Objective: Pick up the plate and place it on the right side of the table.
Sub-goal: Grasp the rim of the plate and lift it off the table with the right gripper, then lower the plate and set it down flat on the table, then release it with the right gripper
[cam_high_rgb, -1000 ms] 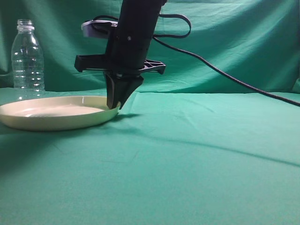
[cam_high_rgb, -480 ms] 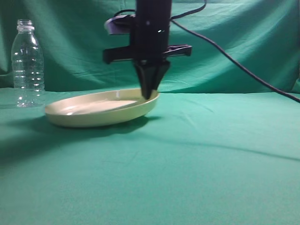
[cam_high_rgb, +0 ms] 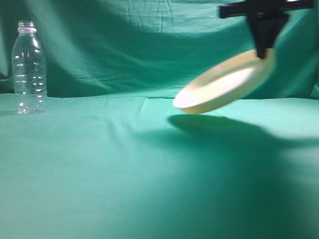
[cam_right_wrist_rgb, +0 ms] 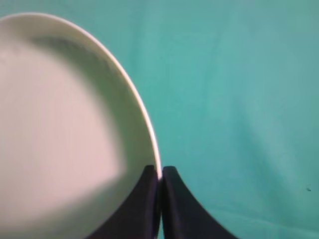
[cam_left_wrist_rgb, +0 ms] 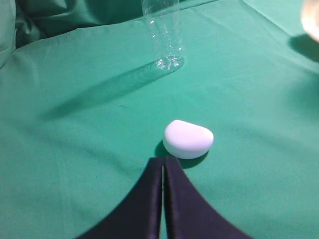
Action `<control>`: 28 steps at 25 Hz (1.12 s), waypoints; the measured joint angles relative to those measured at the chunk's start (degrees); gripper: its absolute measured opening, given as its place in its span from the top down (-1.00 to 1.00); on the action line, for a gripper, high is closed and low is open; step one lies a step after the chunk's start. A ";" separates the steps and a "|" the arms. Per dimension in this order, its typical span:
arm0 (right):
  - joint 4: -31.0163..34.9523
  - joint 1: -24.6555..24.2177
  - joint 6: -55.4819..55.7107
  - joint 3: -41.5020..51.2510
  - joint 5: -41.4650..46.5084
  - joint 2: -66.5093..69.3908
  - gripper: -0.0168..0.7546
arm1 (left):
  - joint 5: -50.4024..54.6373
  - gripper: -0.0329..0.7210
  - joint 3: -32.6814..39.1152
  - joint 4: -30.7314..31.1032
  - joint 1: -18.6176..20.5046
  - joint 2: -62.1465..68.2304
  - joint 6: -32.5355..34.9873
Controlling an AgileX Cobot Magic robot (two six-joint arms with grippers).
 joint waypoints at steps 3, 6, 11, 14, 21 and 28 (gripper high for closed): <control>-0.15 -5.69 0.00 8.22 -2.47 -4.91 0.96 | 0.00 0.91 0.00 0.00 0.00 0.00 0.00; -0.19 -11.10 0.48 16.93 -6.87 -8.83 0.96 | 0.00 0.91 0.00 0.00 0.00 0.00 0.00; -0.43 -17.84 0.94 28.54 -14.48 -11.08 0.96 | 0.00 0.91 0.00 0.00 0.00 0.00 0.00; 0.15 -20.39 1.31 32.82 -18.70 -10.97 0.96 | 0.00 0.91 0.00 0.00 0.00 0.00 0.00; 1.10 -21.91 1.53 33.90 -20.49 -8.77 0.77 | 0.00 0.91 0.00 0.00 0.00 0.00 0.00; 2.99 -22.00 1.33 33.23 -18.14 -8.37 -0.14 | 0.00 0.91 0.00 0.00 0.00 0.00 0.00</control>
